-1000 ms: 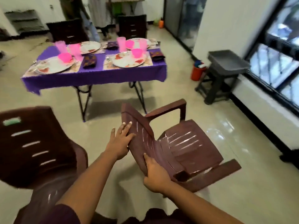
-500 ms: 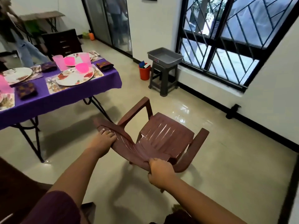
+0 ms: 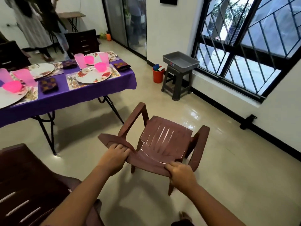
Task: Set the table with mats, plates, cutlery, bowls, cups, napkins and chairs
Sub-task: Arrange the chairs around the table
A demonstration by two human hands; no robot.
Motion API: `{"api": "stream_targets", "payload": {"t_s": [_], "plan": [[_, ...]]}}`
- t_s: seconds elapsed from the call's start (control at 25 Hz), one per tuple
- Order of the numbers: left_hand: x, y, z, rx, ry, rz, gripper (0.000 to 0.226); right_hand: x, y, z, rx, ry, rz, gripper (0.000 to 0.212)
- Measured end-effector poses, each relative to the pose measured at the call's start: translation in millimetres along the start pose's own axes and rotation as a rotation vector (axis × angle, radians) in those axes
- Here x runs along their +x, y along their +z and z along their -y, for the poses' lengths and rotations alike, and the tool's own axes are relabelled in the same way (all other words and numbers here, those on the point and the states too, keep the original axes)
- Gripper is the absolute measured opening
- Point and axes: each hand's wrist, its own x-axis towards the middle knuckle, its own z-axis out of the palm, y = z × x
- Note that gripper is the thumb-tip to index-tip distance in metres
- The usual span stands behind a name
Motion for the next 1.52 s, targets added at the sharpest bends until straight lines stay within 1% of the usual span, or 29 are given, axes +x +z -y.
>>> {"api": "stream_targets", "payload": {"t_s": [0.04, 0.12, 0.24, 0.32, 0.4, 0.44, 0.52, 0.56, 0.6, 0.68, 0.72, 0.76, 0.8, 0.84, 0.88, 0.92, 1.16, 1.2, 1.24, 1.28, 1.36, 1.44, 1.52], "plan": [[-3.5, -0.9, -10.4, -0.018, 0.007, -0.005, 0.027, -0.9, -2.9, -16.9, -0.023, -0.064, -0.027, 0.021], [-10.2, -3.4, -33.9, -0.019, 0.029, -0.031, 0.023, -1.5, -15.4, -46.8, -0.095, -0.160, -0.007, 0.022], [-16.3, -2.8, -64.4, -0.065, 0.028, -0.111, 0.024, 5.8, -25.8, -81.7, -0.229, -0.177, 0.087, 0.027], [-15.4, -1.5, -75.5, -0.118, -0.005, -0.156, 0.027, 18.6, -28.1, -92.8, -0.322, -0.192, 0.068, 0.030], [-10.8, -0.1, -79.9, -0.151, -0.033, -0.141, 0.037, 33.1, -28.8, -89.9, -0.330, -0.219, -0.019, 0.041], [-7.0, 1.1, -79.0, -0.151, -0.053, -0.127, 0.043, 40.8, -27.8, -86.5, -0.306, -0.232, -0.084, 0.041], [2.6, -2.6, -73.7, -0.153, -0.115, -0.054, 0.056, 55.5, -28.5, -80.9, -0.239, -0.265, -0.126, 0.026], [7.5, -5.5, -71.3, -0.154, -0.151, -0.013, 0.059, 62.3, -30.5, -80.3, -0.212, -0.294, -0.115, 0.023], [12.9, -5.7, -69.4, -0.149, -0.186, 0.016, 0.060, 70.7, -30.3, -84.3, -0.193, -0.342, -0.123, 0.025], [22.8, -3.1, -72.2, -0.169, -0.256, 0.053, 0.059, 84.8, -30.6, -100.5, -0.213, -0.418, -0.129, 0.014], [27.4, -1.2, -75.6, -0.184, -0.288, 0.061, 0.058, 91.4, -33.3, -107.3, -0.223, -0.431, -0.133, 0.019], [32.9, 0.2, -77.4, -0.189, -0.306, 0.039, 0.054, 99.4, -31.8, -113.5, -0.222, -0.462, -0.165, 0.030], [39.1, 1.9, -77.7, -0.190, -0.312, -0.010, 0.046, 107.6, -31.4, -117.9, -0.229, -0.474, -0.184, 0.035], [44.3, 1.4, -76.5, -0.179, -0.321, -0.057, 0.035, 115.2, -30.1, -122.3, -0.225, -0.495, -0.213, 0.036], [48.5, -0.8, -73.6, -0.159, -0.335, -0.088, 0.024, 122.0, -31.0, -124.8, -0.224, -0.502, -0.223, 0.035], [53.6, -2.6, -70.3, -0.137, -0.353, -0.098, 0.022, 130.5, -30.8, -129.3, -0.212, -0.514, -0.234, 0.034], [79.5, 3.5, -50.9, -0.086, -0.378, -0.105, 0.029, 182.4, -27.7, -144.5, -0.206, -0.592, -0.204, 0.032], [86.1, 2.4, -44.3, -0.088, -0.383, -0.104, 0.024, 193.6, -29.9, -144.5, -0.213, -0.591, -0.196, 0.026], [92.1, 2.2, -37.0, -0.095, -0.385, -0.103, 0.023, 205.3, -31.5, -144.4, -0.219, -0.596, -0.181, 0.016], [98.4, 5.3, -28.0, -0.094, -0.386, -0.111, 0.024, 218.8, -30.9, -144.8, -0.213, -0.596, -0.163, 0.012], [111.8, 9.9, -6.1, -0.079, -0.405, -0.119, 0.023, 249.4, -27.1, -143.6, -0.204, -0.596, -0.139, 0.026], [126.1, 17.1, 21.5, -0.072, -0.403, -0.159, 0.033, 284.4, -25.0, -139.4, -0.197, -0.609, -0.132, 0.028], [138.7, 22.0, 48.0, -0.054, -0.413, -0.165, 0.034, 315.9, -24.0, -133.9, -0.192, -0.626, -0.120, 0.028]]}}
